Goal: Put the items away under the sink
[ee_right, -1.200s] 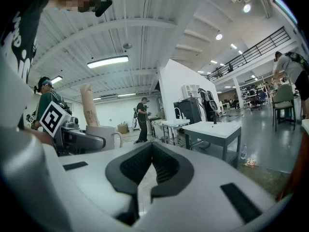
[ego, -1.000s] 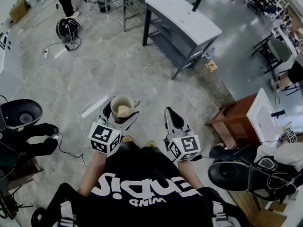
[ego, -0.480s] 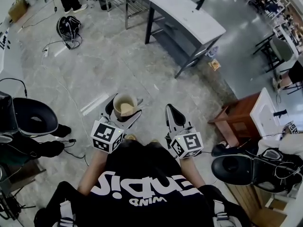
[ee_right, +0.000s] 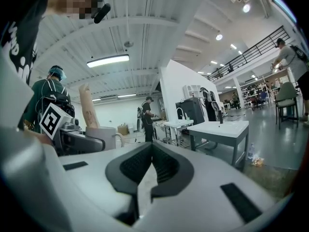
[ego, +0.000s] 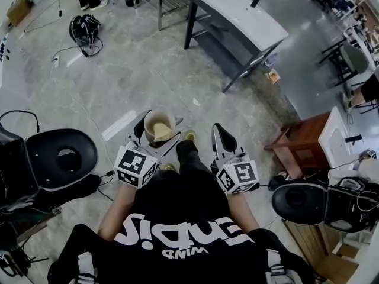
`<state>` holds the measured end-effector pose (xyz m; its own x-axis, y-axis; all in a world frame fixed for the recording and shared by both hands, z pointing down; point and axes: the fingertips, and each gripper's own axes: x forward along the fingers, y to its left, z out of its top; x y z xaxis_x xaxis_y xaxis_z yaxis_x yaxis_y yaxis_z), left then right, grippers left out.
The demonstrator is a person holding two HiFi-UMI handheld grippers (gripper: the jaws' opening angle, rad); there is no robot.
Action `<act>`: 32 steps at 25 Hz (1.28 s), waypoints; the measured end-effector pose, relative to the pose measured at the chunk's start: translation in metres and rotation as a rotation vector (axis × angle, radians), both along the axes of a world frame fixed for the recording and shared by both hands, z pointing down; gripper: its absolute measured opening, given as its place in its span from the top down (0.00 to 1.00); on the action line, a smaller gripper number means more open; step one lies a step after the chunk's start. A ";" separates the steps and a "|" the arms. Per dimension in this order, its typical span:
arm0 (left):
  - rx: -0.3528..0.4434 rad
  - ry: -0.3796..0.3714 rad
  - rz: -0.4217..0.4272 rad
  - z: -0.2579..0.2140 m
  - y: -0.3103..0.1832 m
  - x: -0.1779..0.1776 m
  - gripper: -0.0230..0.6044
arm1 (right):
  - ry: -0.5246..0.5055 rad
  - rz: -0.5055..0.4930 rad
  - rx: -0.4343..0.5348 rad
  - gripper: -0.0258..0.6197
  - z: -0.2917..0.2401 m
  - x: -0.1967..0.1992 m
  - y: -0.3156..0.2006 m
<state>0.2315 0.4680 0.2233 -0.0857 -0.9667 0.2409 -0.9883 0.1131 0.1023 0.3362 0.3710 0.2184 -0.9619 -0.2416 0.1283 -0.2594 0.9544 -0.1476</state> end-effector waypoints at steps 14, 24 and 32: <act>-0.004 -0.004 -0.001 0.009 -0.058 -0.075 0.22 | 0.002 0.021 -0.010 0.93 0.014 -0.073 -0.064; -0.006 -0.006 0.038 0.007 -0.136 -0.127 0.22 | 0.013 0.039 -0.004 0.93 0.011 -0.126 -0.134; 0.014 -0.007 0.054 -0.010 -0.227 -0.175 0.22 | 0.021 0.039 0.011 0.93 -0.004 -0.168 -0.215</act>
<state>0.0561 0.2406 0.2135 -0.0345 -0.9733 0.2268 -0.9936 0.0577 0.0968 0.1678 0.1561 0.2144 -0.9490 -0.2800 0.1451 -0.2990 0.9451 -0.1318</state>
